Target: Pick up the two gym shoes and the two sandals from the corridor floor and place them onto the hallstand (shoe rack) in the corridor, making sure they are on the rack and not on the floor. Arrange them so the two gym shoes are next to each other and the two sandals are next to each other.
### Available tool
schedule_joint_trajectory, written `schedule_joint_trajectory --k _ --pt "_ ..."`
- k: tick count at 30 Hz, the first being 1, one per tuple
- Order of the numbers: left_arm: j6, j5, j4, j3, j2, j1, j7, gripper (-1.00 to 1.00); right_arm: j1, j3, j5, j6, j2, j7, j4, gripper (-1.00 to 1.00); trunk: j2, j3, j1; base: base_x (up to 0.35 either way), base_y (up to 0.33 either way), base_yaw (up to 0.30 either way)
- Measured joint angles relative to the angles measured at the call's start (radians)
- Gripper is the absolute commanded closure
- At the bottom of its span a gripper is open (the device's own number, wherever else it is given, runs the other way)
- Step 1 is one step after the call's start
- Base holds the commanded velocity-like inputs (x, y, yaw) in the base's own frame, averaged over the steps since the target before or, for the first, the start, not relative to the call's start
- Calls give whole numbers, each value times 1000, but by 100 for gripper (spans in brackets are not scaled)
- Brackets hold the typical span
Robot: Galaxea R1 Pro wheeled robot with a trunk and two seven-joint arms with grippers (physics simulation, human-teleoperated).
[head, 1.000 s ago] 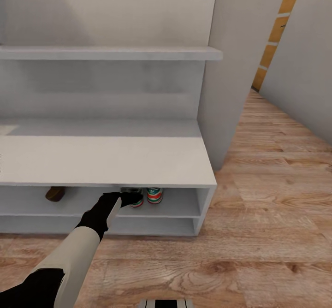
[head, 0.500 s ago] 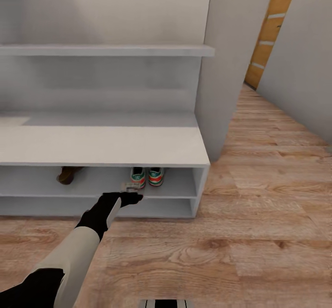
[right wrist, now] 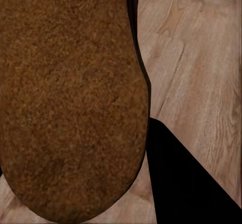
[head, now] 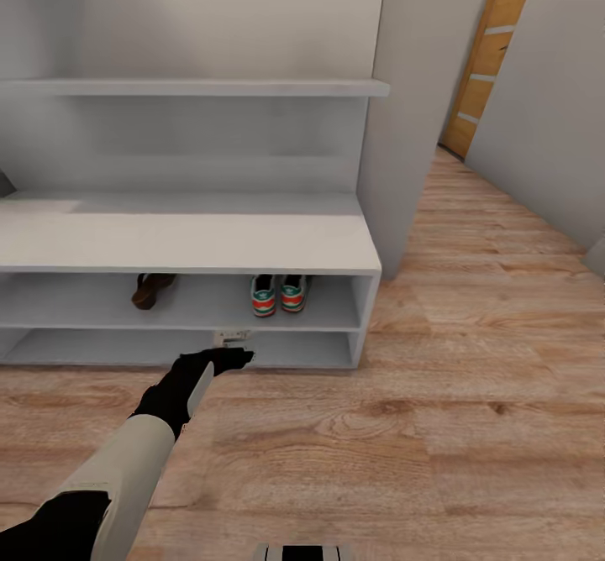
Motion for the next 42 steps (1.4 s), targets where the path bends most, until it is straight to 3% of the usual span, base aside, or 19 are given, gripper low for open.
schedule_joint_trajectory --k 5,11,27,42 --pt "-7 1 0 1 39 1 -1 -100 0 0 0 -56 2 0 1 100 0 0 0 -185 178 0" --pt "-9 4 0 1 55 1 0 -100 0 0 3 -61 2 -3 0 100 0 0 0 -102 184 0" --pt "-22 8 4 0 55 3 0 -100 0 1 3 -60 2 -4 0 100 0 0 0 -64 276 0" --pt "-22 9 5 0 51 3 0 -100 0 1 3 -60 2 -4 0 100 0 0 0 -221 253 0"
